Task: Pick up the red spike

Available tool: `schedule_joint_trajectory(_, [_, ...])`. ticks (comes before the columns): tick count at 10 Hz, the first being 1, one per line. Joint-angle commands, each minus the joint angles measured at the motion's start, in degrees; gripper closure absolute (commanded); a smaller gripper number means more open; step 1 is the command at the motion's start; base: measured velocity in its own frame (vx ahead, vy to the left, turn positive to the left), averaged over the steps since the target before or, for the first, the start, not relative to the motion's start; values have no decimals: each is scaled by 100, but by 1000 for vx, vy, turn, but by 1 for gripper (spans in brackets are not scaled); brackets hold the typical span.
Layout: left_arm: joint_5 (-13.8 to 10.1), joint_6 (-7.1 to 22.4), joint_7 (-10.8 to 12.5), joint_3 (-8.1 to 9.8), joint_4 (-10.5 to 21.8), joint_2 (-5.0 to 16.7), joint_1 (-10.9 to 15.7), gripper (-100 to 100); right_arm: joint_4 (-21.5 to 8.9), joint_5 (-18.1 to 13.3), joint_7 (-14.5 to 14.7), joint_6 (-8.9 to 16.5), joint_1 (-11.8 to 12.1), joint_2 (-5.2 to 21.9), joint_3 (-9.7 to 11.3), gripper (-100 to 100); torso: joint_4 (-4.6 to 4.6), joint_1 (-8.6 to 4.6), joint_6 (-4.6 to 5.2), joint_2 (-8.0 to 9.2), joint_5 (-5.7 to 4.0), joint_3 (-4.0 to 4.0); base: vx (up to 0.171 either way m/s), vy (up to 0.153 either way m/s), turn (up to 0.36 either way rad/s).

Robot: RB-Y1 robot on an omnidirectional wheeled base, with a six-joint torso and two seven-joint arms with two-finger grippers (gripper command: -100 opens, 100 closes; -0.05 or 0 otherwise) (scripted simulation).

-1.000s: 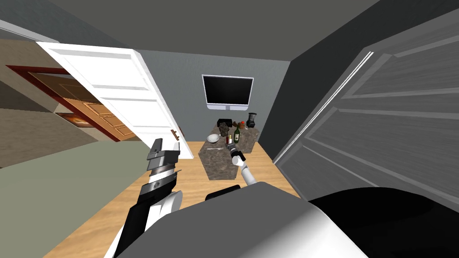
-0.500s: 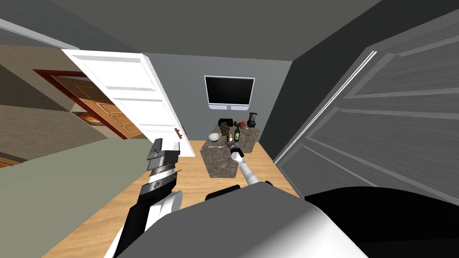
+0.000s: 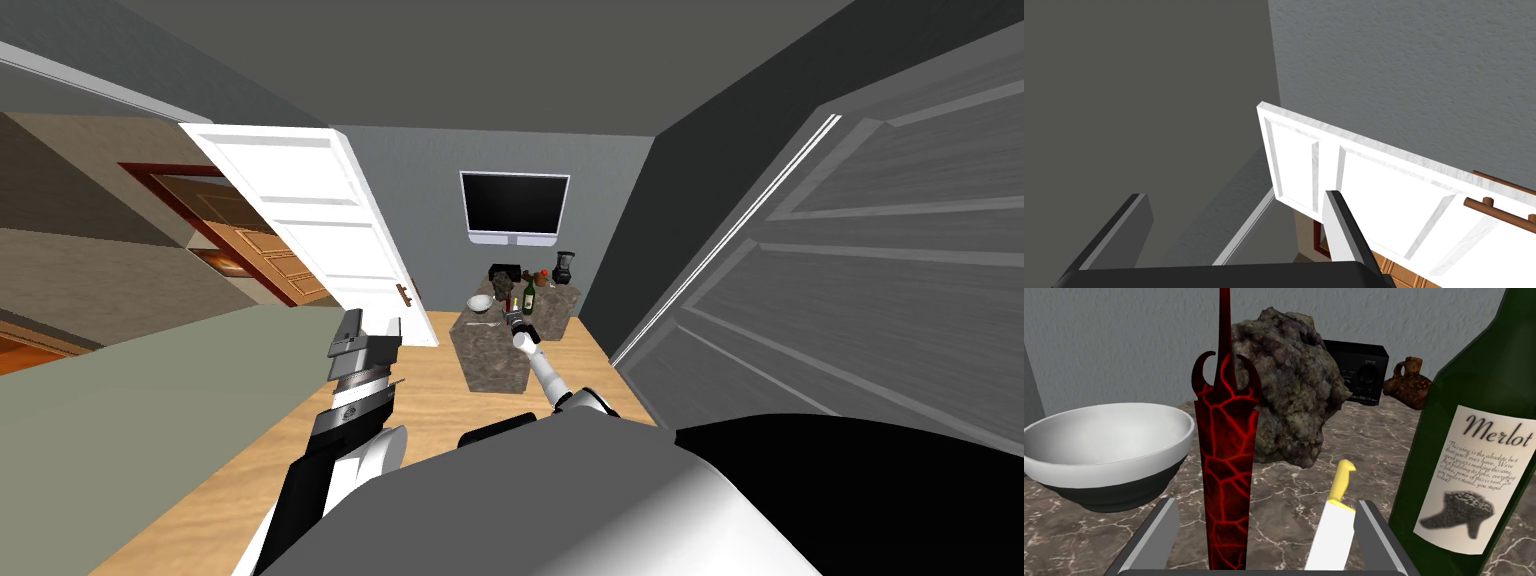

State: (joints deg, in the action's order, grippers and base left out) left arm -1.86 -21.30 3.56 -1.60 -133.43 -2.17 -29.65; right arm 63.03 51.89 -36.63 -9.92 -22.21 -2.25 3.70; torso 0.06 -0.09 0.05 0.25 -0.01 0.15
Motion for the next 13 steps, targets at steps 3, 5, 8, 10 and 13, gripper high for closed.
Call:
schedule_joint_trajectory(3, [0,0,0,0,0,0,-1,0,-614,123,23,-141,-580,-38,-262,-100,-4,5,1,-18,1,-10,-52,-5,40])
schedule_joint_trajectory(5, [0,0,0,0,0,0,0,0,-971,123,23,-141,-909,-38,-262,-100,1,2,0,5,0,3,-74,-11,29])
schedule_joint_trajectory(8, [0,0,0,0,0,0,-1,0,-937,124,23,-129,-882,-30,-264,100,-6,3,2,-26,0,-15,-1,-2,-4])
schedule_joint_trajectory(10, [0,0,0,0,0,0,-1,0,-935,126,21,-126,-883,-34,-262,100,-8,1,5,-28,1,-17,0,0,0])
schedule_joint_trajectory(13, [0,0,0,0,0,0,-1,0,-935,126,21,-127,-882,-32,-264,0,-8,3,3,-30,1,-18,0,0,0])
